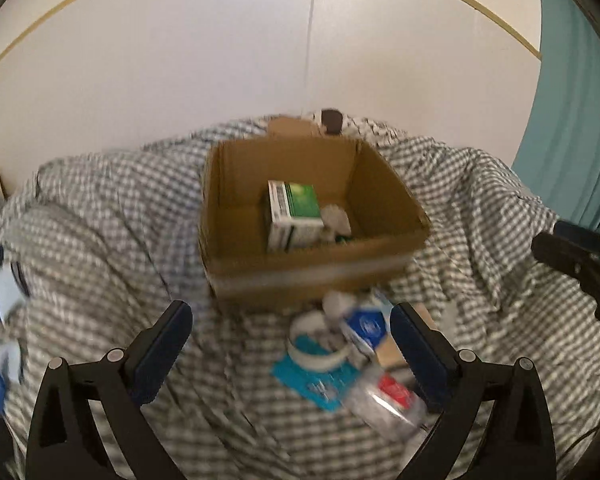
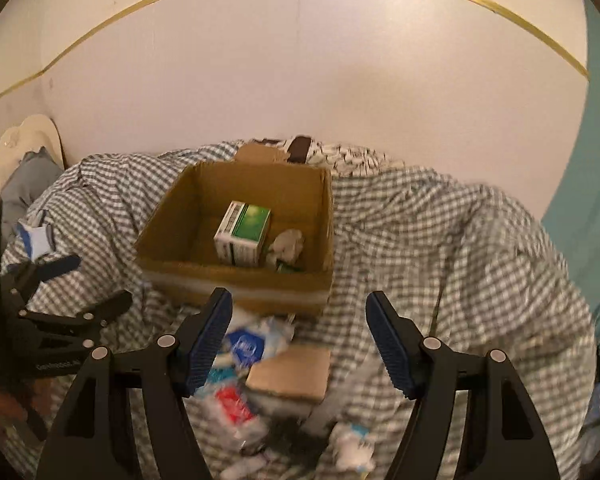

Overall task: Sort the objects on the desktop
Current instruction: 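Grasp the clear swab tub with left tool while right tool grasps plush toy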

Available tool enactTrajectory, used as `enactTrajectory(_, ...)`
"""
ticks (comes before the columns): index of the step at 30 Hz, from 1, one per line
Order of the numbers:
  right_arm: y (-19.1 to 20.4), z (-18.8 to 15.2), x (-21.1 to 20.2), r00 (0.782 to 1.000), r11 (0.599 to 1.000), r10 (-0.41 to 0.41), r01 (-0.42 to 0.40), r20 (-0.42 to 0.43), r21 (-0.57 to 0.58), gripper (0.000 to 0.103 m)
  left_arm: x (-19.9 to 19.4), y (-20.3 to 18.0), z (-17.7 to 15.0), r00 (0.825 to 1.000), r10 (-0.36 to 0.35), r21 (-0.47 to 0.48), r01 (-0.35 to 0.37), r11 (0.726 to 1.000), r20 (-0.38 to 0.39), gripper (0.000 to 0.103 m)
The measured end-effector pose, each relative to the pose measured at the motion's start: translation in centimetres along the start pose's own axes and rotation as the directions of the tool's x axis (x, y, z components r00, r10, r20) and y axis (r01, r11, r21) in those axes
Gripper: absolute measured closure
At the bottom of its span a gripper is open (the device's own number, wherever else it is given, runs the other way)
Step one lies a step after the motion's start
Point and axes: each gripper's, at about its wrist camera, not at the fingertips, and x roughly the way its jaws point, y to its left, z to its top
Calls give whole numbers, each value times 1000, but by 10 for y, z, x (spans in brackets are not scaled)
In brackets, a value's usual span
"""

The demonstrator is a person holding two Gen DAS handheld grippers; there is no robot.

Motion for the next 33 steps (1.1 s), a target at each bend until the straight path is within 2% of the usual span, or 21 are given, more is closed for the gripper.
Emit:
enactTrajectory(8,-20,-59,4,996,999,-21,24,-81,35,34,14,-24,-45,989,-41,-105,26,994,-145,1)
enactTrajectory(14,-44,-103,31,983,995,-8,26,-183,98,34,48,-55,-76,967,-46,-61,31,998,-252,1)
enactTrajectory(19,-52,-127,55,964,993,-33,62,-265,99,34,81,-70,-93,940,-74,-84,49,995,-332,1)
enactTrajectory(21,-60,-134,64,955,989,-47,85,-294,119,34,91,-75,-96,934,-69,-74,46,996,-350,1)
enactTrajectory(25,-76,-143,76,944,980,8,58,-330,188,34,113,-81,-99,925,-67,-84,38,996,-375,1)
enactTrajectory(27,-84,-150,88,930,973,30,58,-367,225,34,123,-82,-100,919,-70,-91,38,995,-389,1)
enactTrajectory(33,-86,-157,111,900,970,23,85,-435,227,34,144,-81,-107,906,-114,-107,76,991,-408,3)
